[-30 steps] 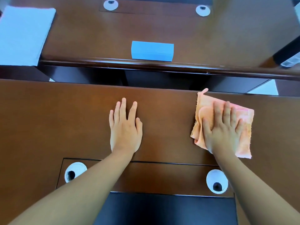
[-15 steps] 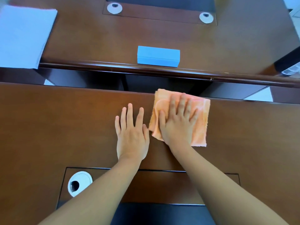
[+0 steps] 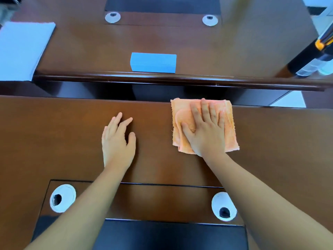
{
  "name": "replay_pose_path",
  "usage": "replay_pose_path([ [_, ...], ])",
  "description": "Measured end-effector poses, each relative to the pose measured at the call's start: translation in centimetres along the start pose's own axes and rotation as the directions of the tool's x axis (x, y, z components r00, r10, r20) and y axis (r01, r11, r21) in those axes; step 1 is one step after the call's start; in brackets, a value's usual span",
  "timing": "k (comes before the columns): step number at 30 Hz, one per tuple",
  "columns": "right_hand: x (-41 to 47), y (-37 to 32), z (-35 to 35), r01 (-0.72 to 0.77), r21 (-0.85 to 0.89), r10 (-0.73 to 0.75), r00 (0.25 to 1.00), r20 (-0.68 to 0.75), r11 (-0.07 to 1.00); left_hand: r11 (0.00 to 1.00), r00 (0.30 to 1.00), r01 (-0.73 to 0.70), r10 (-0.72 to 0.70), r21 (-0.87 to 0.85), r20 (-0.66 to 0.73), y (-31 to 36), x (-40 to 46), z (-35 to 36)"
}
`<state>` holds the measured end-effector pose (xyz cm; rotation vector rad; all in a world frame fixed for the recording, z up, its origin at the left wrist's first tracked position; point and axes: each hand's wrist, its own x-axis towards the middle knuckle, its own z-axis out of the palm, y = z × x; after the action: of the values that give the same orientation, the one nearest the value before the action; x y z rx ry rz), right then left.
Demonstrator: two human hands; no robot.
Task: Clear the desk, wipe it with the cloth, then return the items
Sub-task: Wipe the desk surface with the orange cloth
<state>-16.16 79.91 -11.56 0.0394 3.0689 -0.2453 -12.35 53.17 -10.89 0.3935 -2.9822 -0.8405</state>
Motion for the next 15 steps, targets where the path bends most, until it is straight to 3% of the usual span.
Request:
replay_pose_path([
  [3, -0.2, 4.5, -0.8, -0.012, -0.017, 0.012, 1.0, 0.0, 1.0, 1.0, 0.997, 0.018, -0.018, -0.001, -0.069, 4.7, -1.8, 2.0],
  [9, -1.4, 13.1, -2.1, -0.034, 0.009, 0.034, 0.999, -0.019, 0.999, 0.964, 0.963, -0.264, 0.263, 0.026, 0.053, 17.0, -9.8, 10.2],
  [15, -1.7, 22.3, -3.7, -0.084, -0.005, 0.084, 0.996, -0.011, 0.996, 0.929, 0.971, -0.239, 0.222, 0.281, 0.092, 20.3, -13.9, 14.7],
])
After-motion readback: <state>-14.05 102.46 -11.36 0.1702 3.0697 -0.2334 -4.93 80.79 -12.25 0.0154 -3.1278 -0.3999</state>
